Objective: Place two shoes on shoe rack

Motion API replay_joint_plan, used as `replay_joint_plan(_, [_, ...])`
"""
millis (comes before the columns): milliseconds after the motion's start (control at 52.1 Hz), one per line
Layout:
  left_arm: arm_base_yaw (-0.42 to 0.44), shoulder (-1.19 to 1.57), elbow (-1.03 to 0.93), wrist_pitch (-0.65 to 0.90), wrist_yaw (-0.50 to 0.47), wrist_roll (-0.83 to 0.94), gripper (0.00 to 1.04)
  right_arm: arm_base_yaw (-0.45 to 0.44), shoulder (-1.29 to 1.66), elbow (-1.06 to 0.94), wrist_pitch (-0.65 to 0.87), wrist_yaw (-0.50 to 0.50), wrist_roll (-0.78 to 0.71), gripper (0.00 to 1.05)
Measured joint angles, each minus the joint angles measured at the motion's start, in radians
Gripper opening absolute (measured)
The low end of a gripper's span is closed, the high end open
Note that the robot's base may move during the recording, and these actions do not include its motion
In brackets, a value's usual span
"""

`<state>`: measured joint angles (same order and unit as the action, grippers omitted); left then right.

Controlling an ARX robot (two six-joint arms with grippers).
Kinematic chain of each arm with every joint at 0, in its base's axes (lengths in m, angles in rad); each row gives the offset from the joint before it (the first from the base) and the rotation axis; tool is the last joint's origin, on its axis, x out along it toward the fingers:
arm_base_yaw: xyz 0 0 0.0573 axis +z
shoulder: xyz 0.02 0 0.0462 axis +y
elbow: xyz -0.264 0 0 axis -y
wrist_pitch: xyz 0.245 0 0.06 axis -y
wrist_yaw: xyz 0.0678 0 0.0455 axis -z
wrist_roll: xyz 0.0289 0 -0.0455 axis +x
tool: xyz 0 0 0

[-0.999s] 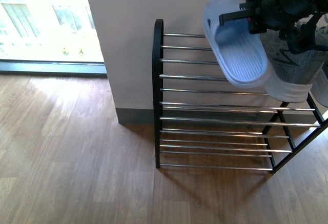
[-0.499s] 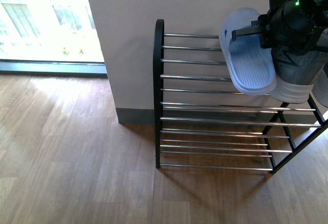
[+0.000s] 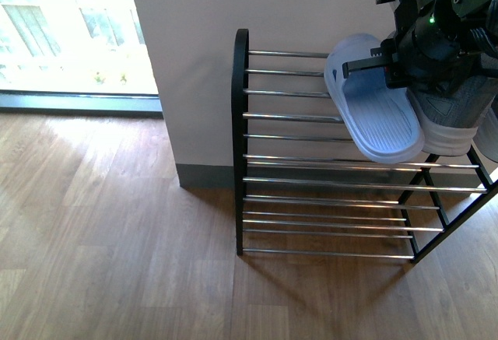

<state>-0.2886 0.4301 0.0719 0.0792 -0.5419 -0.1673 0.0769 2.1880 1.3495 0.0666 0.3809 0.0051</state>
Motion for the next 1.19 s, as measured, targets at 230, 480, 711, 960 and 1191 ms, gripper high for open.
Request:
replay_joint_plan(230, [0.0,0.0,0.0,0.0,0.0,0.0,0.02,-0.025,0.024,0.08,-0.066,-0.054,0.097,0.02])
replay_joint_plan(480, [0.0,0.0,0.0,0.0,0.0,0.0,0.02,-0.034,0.092,0.181,-0.101,-0.077,0.189,0.02])
replay_joint_plan(711, [0.0,0.0,0.0,0.0,0.0,0.0,0.02,-0.045,0.157,0.264,-0.119,-0.091,0.203,0.02])
replay_joint_plan(960, [0.0,0.0,0.0,0.0,0.0,0.0,0.02,-0.062,0.202,0.321,-0.14,-0.097,0.2,0.02])
replay_joint_plan(1191, [0.0,0.0,0.0,0.0,0.0,0.0,0.02,-0.074,0.209,0.344,-0.155,-0.141,0.186,0.2])
